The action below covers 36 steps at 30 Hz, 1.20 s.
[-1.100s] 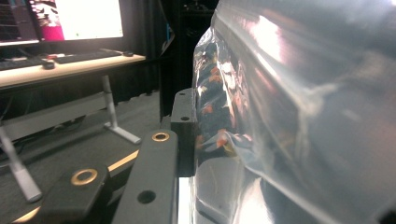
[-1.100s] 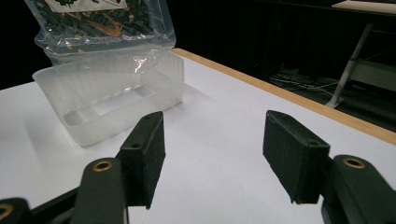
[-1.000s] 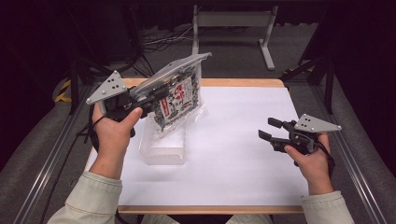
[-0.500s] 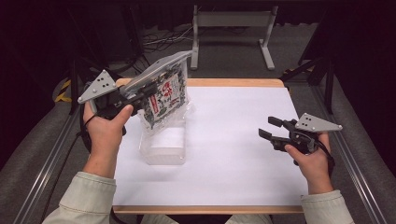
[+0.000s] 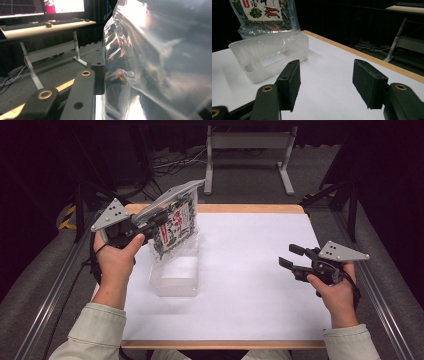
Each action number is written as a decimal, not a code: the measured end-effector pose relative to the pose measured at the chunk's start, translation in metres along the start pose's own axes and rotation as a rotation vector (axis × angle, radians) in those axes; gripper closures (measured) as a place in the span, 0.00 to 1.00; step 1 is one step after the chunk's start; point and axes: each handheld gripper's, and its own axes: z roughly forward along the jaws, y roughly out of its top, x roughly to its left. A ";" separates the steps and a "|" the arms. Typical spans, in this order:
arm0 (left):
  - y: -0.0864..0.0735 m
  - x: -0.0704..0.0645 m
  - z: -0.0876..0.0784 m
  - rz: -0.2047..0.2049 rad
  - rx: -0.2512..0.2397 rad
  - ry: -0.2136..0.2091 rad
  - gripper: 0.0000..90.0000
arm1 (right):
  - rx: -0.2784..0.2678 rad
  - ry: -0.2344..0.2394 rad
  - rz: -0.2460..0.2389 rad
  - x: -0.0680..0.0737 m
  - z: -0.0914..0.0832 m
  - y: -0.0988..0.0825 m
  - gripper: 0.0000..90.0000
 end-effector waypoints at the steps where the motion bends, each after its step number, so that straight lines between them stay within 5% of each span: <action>1: -0.002 0.001 0.001 -0.005 0.003 0.005 0.81 | 0.000 0.000 0.002 0.000 0.000 0.000 0.45; 36: -0.045 0.011 0.015 -0.059 0.071 0.008 0.81 | -0.005 0.018 0.006 0.001 0.001 -0.001 0.45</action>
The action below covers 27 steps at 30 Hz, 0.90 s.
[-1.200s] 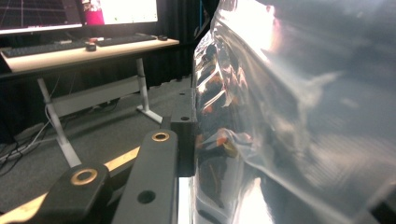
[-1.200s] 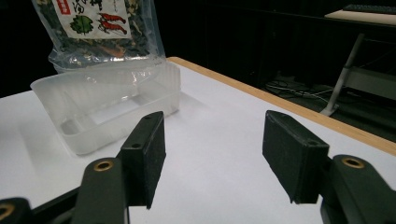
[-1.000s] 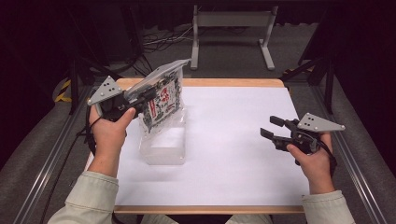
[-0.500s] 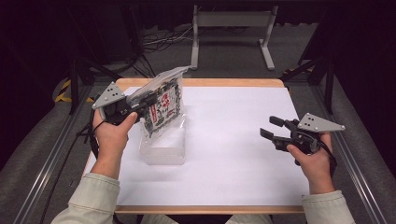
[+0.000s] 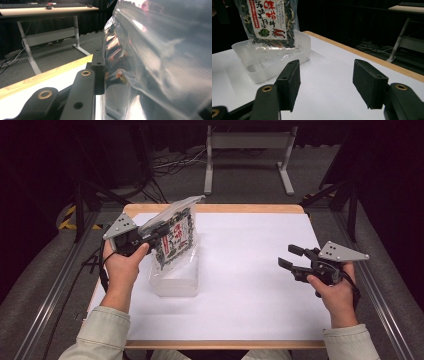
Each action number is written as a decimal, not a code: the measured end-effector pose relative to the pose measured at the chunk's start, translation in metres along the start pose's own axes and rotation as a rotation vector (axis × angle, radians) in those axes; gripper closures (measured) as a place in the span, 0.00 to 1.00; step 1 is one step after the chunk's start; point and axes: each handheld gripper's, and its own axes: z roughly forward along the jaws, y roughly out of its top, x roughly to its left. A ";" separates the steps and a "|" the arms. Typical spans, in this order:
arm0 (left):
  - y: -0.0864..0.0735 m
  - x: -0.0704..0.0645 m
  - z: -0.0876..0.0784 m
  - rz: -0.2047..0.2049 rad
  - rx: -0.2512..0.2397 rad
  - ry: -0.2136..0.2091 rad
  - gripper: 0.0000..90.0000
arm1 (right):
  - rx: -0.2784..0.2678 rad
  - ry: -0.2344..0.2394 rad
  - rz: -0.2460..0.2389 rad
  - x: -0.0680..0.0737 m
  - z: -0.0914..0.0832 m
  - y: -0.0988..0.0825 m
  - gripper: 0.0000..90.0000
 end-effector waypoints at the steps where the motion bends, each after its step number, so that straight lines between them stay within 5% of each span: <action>1: -0.002 0.001 0.001 -0.003 -0.001 0.002 0.81 | 0.000 0.001 0.001 0.000 0.000 0.000 0.45; 16: -0.011 0.003 0.007 -0.016 0.019 -0.011 0.81 | 0.000 -0.001 0.003 0.000 -0.001 0.000 0.44; 27: -0.024 0.009 0.009 -0.059 0.119 -0.038 0.80 | 0.002 0.000 0.006 0.000 0.000 -0.001 0.44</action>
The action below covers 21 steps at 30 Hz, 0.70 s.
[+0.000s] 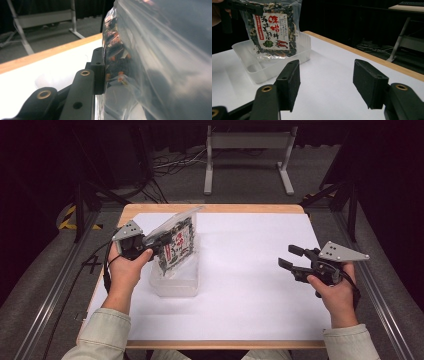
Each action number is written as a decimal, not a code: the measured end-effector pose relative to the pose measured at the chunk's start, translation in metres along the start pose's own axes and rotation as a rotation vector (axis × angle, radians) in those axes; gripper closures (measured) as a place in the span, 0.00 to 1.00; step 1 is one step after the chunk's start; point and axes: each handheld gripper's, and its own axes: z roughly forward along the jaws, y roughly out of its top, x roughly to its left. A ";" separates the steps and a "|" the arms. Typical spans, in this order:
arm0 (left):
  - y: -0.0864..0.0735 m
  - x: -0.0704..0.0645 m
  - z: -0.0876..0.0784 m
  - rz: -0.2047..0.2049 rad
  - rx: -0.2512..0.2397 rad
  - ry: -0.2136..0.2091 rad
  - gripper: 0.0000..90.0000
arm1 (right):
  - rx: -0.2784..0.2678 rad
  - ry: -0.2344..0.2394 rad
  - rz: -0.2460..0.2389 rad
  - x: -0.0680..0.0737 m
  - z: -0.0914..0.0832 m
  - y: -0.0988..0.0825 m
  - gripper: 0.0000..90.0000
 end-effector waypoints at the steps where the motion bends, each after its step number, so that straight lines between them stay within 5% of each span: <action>1: 0.000 0.001 0.000 0.001 0.003 -0.003 0.80 | 0.001 0.000 0.000 0.000 0.000 0.000 0.44; 5: -0.003 0.004 -0.002 -0.045 0.035 -0.031 0.79 | 0.003 0.002 0.001 0.000 0.001 0.000 0.44; 9: -0.002 0.005 -0.004 -0.021 0.068 0.008 0.79 | 0.003 0.004 0.001 0.001 0.002 0.000 0.44; 12: -0.004 0.007 -0.007 -0.028 0.050 0.014 0.75 | 0.003 0.004 0.001 0.000 0.003 -0.001 0.44; 17: -0.010 0.004 -0.014 -0.038 -0.020 0.056 0.33 | 0.009 0.007 0.009 -0.002 0.004 -0.004 0.42; 21: -0.017 -0.003 -0.028 0.008 -0.044 0.085 0.18 | 0.014 0.000 0.013 -0.005 0.004 -0.008 0.39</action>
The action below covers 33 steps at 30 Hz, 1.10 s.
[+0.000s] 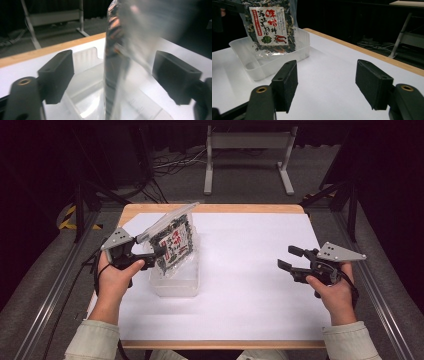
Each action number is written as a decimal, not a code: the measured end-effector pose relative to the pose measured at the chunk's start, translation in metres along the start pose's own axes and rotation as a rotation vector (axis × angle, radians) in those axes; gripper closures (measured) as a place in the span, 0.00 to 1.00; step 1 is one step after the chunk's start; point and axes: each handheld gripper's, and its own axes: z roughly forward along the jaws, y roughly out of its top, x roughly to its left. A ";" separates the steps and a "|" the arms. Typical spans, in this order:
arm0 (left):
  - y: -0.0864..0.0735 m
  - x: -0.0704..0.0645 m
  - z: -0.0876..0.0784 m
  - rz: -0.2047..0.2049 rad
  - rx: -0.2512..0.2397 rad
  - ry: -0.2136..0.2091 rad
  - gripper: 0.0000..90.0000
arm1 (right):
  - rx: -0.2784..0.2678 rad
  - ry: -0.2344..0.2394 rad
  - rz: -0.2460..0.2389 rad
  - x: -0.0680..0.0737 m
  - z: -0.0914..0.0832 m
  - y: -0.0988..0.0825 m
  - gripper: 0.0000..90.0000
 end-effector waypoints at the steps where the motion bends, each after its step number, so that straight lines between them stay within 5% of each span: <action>1: -0.002 -0.001 -0.005 0.007 -0.006 0.002 0.16 | 0.001 -0.005 0.000 -0.001 -0.001 -0.001 0.37; 5: -0.011 -0.004 -0.029 0.014 -0.034 0.015 0.13 | 0.008 -0.025 -0.002 -0.005 -0.006 -0.006 0.34; 13: -0.035 -0.004 -0.062 0.035 -0.005 0.035 0.10 | 0.026 -0.077 0.035 -0.011 -0.019 -0.033 0.30; 29: -0.098 0.003 -0.072 -0.022 0.001 0.030 0.08 | 0.036 -0.129 0.084 -0.012 -0.034 -0.072 0.29; 30: -0.105 0.006 -0.070 -0.012 0.040 0.038 0.08 | 0.046 -0.129 0.088 -0.014 -0.036 -0.076 0.28; 33: -0.110 0.007 -0.070 0.000 0.056 0.055 0.08 | 0.048 -0.129 0.090 -0.015 -0.037 -0.081 0.28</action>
